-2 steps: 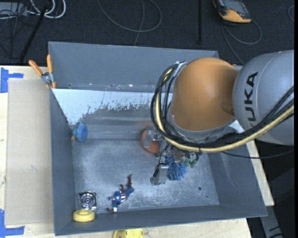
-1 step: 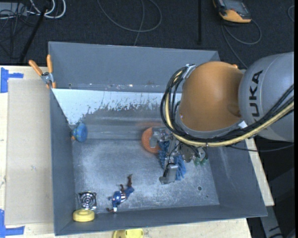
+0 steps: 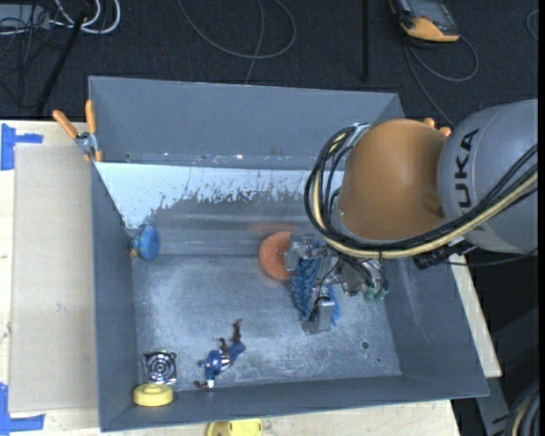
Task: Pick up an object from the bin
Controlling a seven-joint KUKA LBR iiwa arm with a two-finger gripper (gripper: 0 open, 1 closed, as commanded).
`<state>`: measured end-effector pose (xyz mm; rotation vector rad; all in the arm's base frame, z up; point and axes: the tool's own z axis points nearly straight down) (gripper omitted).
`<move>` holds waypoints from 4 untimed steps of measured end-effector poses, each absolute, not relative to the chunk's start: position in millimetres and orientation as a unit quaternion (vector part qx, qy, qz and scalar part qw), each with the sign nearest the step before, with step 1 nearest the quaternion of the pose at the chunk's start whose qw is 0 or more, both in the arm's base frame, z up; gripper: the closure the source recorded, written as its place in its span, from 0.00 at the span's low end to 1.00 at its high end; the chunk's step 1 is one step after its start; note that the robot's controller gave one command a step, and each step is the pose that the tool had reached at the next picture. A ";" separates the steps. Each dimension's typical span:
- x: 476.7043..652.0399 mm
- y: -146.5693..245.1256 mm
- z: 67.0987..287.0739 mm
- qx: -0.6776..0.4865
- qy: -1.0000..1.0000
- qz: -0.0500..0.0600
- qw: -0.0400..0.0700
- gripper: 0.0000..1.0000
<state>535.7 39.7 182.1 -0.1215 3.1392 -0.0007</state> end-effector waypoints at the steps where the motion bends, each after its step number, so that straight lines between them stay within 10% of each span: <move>1: 521.0 3.7 166.3 -0.078 0.997 0.000 -0.001 0.00; 3: 576.1 -20.2 118.5 -0.070 0.998 0.001 0.002 0.00; 4: 571.1 -29.6 84.4 -0.052 0.999 0.001 0.000 1.00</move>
Offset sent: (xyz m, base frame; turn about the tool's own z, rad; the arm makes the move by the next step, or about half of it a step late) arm 0.0293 -0.0372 -0.0473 -0.0474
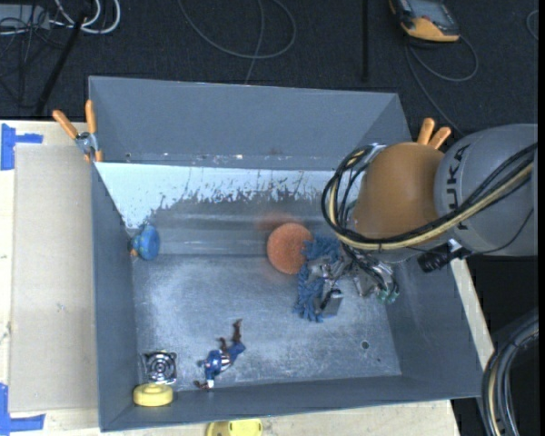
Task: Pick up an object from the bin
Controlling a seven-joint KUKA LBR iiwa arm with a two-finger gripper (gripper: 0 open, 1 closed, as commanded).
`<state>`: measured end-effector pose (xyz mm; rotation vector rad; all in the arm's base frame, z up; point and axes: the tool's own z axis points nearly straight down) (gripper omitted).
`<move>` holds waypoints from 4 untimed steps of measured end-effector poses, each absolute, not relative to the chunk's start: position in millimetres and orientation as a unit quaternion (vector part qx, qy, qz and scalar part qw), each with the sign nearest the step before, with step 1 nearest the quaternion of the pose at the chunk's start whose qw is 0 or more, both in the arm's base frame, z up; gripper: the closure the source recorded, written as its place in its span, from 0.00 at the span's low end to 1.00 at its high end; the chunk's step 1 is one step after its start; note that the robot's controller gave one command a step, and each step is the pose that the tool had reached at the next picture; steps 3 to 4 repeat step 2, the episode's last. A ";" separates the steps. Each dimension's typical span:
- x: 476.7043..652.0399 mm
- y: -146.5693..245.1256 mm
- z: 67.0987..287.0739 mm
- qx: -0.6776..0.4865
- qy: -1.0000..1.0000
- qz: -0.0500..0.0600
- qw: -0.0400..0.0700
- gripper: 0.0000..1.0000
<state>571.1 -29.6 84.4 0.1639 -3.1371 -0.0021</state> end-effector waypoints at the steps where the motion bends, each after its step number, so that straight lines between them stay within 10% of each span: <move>1: 571.1 -29.7 84.4 0.052 -0.999 -0.001 0.000 1.00; 2: 579.5 -31.6 210.1 0.063 -0.998 0.000 -0.001 1.00; 4: 579.5 -31.6 210.1 0.063 -0.998 0.000 -0.001 1.00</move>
Offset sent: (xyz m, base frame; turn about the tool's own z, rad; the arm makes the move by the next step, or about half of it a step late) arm 0.0078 -0.0029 0.1260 -0.0255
